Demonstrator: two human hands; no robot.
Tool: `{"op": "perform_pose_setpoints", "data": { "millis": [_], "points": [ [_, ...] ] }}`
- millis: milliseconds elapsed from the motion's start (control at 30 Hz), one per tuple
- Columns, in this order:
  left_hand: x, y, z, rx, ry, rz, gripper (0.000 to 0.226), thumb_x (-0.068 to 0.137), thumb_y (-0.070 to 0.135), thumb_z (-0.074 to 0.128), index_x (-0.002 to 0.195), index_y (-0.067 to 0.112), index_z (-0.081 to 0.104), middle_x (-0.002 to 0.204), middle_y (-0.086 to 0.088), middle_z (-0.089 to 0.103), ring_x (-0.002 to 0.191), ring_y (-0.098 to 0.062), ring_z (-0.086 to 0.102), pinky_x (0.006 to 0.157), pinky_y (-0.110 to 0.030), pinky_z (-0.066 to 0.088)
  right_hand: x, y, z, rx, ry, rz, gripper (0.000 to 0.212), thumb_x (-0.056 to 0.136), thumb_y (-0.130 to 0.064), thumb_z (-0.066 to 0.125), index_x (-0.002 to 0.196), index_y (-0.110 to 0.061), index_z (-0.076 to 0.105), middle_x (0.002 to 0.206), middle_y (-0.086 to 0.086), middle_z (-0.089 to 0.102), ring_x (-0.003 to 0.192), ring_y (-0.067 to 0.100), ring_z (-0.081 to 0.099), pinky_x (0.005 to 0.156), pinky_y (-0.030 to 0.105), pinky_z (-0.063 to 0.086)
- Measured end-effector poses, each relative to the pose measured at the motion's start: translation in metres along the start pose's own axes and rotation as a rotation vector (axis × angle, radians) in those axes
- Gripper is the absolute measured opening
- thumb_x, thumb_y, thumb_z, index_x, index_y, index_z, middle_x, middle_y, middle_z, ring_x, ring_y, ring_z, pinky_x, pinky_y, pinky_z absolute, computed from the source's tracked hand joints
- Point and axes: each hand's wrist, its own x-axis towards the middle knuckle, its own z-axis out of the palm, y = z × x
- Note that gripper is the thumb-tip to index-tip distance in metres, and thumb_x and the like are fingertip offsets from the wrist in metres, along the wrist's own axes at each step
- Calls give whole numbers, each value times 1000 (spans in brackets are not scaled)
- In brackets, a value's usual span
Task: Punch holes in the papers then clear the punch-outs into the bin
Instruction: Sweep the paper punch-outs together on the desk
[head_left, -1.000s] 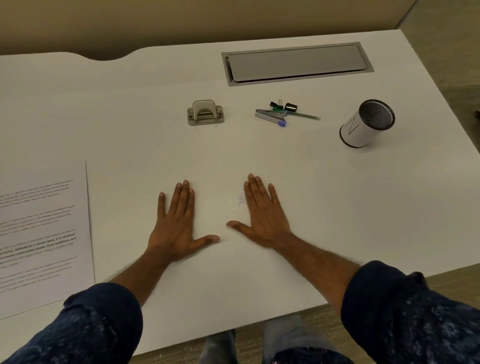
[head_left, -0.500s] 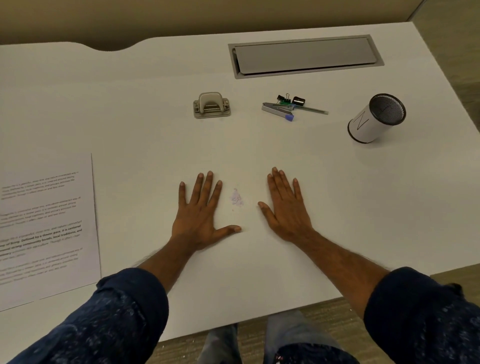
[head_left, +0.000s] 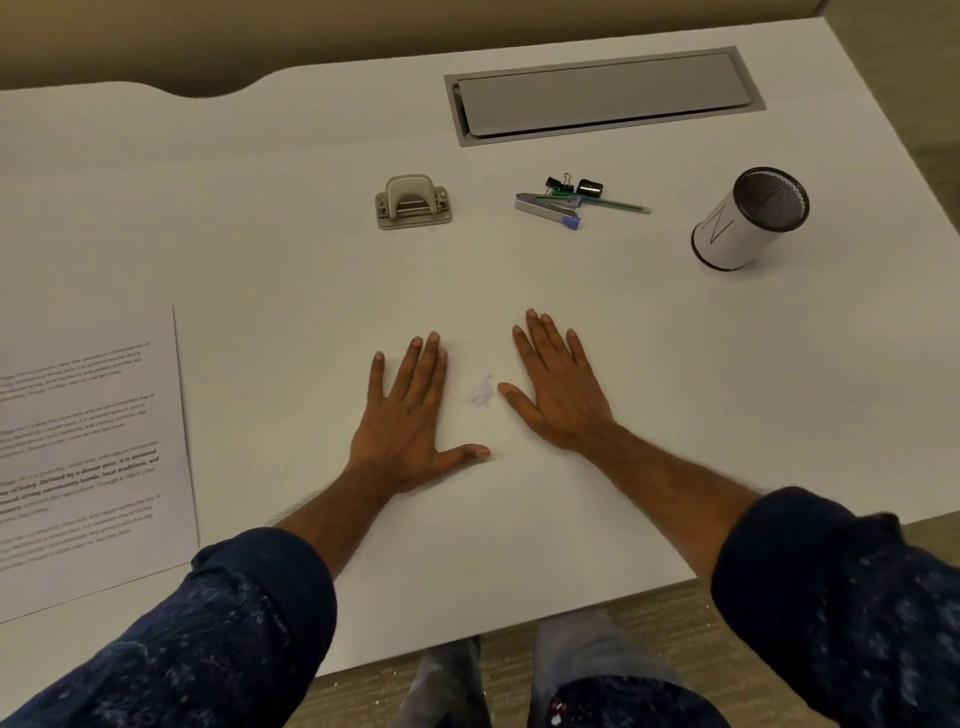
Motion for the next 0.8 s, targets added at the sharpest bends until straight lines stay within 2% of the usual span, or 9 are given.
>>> {"op": "perform_pose_setpoints", "data": {
  "millis": [67, 133, 233, 400, 567, 800],
  "points": [
    [-9, -14, 2, 16, 1, -47, 125, 73, 95, 18, 155, 4, -4, 165, -13, -11, 152, -27, -9, 119, -61, -1, 15, -3, -1, -60, -33, -51, 92, 86, -80, 19, 155, -21, 2, 163, 7, -8, 150, 21, -10, 121, 53, -1],
    [-17, -24, 4, 18, -6, -65, 121, 75, 94, 19, 156, 7, -4, 165, -12, -11, 152, -27, -9, 119, -61, 0, 22, -5, -1, -117, -58, -139, 101, 78, -89, 20, 154, -25, 0, 163, 6, -9, 150, 24, -11, 117, 61, 4],
    [-23, -31, 7, 3, -16, -69, 113, 77, 92, 20, 157, 15, -3, 165, -10, -12, 152, -27, -10, 119, -62, 2, 20, -2, 0, -152, -63, -274, 105, 73, -93, 22, 154, -30, -1, 163, 7, -9, 150, 27, -10, 115, 65, 4],
    [-20, -31, 8, -20, -26, -68, 112, 76, 93, 19, 157, 20, -6, 165, -9, -14, 152, -25, -11, 119, -60, 0, 12, 1, 0, -117, -55, -438, 102, 72, -92, 28, 153, -36, 0, 163, 3, -9, 150, 26, -8, 116, 62, 0],
    [-13, -34, 7, -34, -34, -12, 115, 75, 94, 22, 157, 19, -8, 165, -8, -16, 152, -24, -11, 120, -60, 0, 1, 9, -2, -5, -14, -259, 113, 66, -95, 35, 154, -33, 0, 163, -2, -10, 151, 18, -9, 118, 60, 9],
    [2, -27, 1, -59, -59, 5, 123, 69, 98, 22, 156, 17, -8, 164, -8, -18, 152, -23, -15, 119, -61, -1, 16, -17, 1, -12, -21, -148, 116, 66, -95, 30, 155, -24, 4, 164, 3, -7, 150, 18, -11, 120, 55, 3]
  ]
}}
